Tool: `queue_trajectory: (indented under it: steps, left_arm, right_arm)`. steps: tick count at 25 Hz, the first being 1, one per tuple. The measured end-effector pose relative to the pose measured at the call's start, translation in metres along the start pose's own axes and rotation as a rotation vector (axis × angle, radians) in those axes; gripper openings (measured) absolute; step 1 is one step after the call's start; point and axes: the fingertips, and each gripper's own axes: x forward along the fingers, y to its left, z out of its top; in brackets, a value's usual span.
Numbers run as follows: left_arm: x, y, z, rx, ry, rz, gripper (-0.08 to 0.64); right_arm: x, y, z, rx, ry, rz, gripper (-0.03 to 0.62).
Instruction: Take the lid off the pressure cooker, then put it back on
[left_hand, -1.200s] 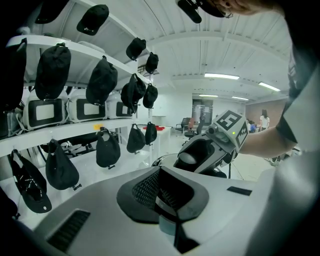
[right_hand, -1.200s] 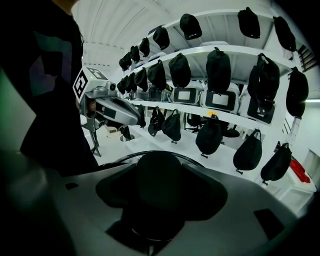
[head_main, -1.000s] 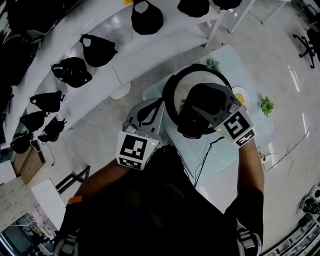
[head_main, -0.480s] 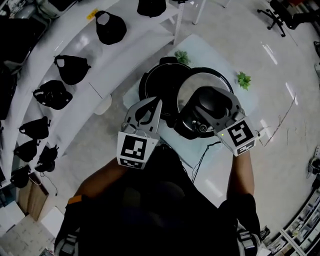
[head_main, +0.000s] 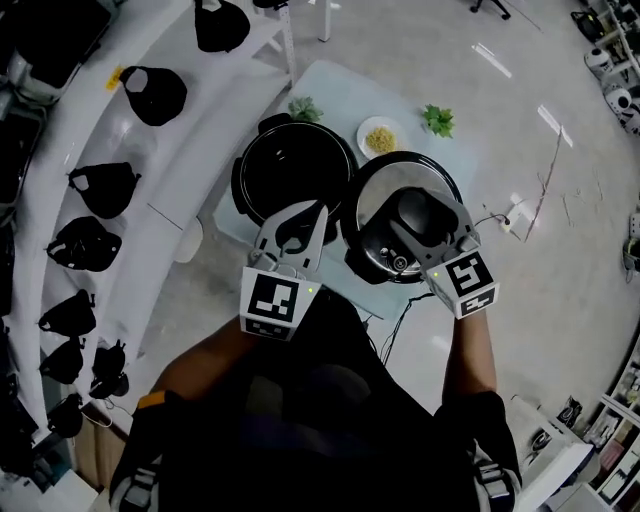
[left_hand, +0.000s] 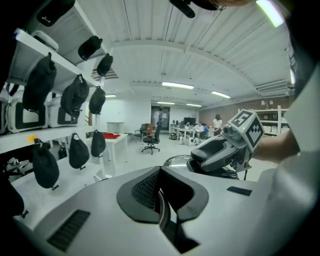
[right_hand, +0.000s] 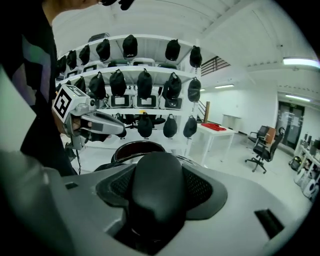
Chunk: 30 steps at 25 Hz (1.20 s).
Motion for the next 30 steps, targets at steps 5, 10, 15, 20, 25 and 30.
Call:
queue_trajectory:
  steps: [5, 10, 15, 20, 25, 30]
  left_arm:
    - [0.018, -0.04, -0.007, 0.013, 0.02, -0.123, 0.006]
    - [0.03, -0.06, -0.023, 0.023, 0.075, -0.166, 0.008]
    - [0.05, -0.075, -0.045, -0.001, 0.113, -0.184, 0.008]
    - [0.07, -0.093, -0.073, -0.006, 0.171, -0.22, 0.006]
    - [0.086, -0.103, -0.094, -0.006, 0.201, -0.235, 0.007]
    - [0.093, -0.112, -0.106, -0.018, 0.22, -0.248, 0.007]
  right_arm:
    - [-0.015, -0.009, -0.038, 0.079, 0.041, -0.077, 0.29]
    - [-0.019, -0.018, -0.071, 0.144, 0.073, -0.138, 0.29]
    - [-0.009, -0.029, -0.109, 0.206, 0.109, -0.195, 0.29]
    - [0.01, -0.041, -0.146, 0.274, 0.127, -0.237, 0.291]
    - [0.03, -0.046, -0.178, 0.306, 0.154, -0.251, 0.29]
    - [0.054, -0.046, -0.202, 0.309, 0.182, -0.237, 0.291]
